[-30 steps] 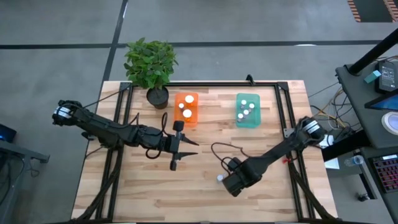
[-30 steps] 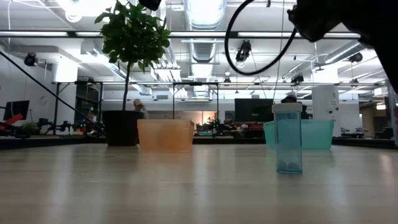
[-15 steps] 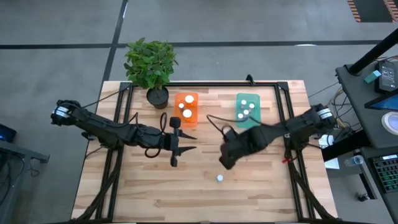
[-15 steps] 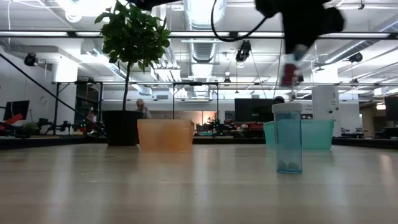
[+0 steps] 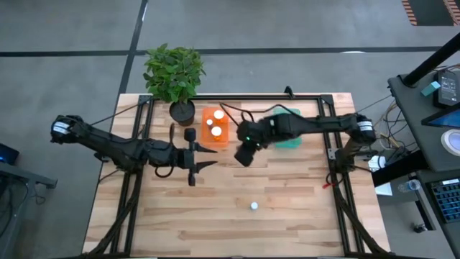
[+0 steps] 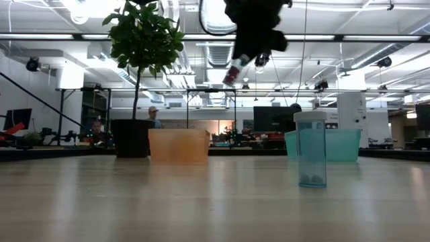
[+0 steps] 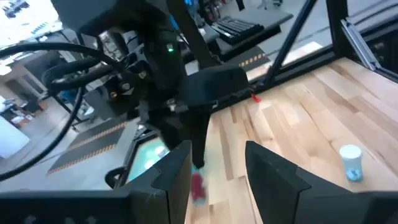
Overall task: Pick and place medicine bottles into bin by pill shape (circle, oval)
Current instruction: Put the right blue capsule bottle into the orange bin
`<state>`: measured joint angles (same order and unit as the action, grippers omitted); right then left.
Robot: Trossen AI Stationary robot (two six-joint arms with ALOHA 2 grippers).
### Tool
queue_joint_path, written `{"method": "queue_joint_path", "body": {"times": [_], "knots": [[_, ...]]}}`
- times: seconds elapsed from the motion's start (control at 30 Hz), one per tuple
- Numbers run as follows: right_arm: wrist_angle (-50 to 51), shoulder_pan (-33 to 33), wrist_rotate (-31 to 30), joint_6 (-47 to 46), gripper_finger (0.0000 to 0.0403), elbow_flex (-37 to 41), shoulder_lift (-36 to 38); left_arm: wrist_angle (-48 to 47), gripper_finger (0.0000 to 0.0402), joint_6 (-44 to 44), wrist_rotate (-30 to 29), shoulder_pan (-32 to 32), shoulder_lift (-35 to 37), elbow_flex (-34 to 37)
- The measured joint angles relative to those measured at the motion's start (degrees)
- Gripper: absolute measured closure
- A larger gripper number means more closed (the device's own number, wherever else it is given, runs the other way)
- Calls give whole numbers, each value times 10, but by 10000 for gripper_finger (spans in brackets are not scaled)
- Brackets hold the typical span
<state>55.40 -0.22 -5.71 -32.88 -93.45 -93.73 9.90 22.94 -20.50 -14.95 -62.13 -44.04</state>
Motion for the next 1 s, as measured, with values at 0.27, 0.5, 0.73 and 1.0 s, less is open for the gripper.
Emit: {"method": "queue_joint_path", "body": {"times": [0.27,0.5,0.73,1.0], "knots": [[5,-59,1,135,288,-133,-87,22,269,4,-21,17,50,41],[48,-98,2,262,287,-254,-179,41,269,5,-27,22,72,67],[95,-144,1,444,287,-330,-251,46,269,7,-68,23,85,77],[86,-185,29,474,287,-372,-310,46,269,46,-92,22,90,78]]}}
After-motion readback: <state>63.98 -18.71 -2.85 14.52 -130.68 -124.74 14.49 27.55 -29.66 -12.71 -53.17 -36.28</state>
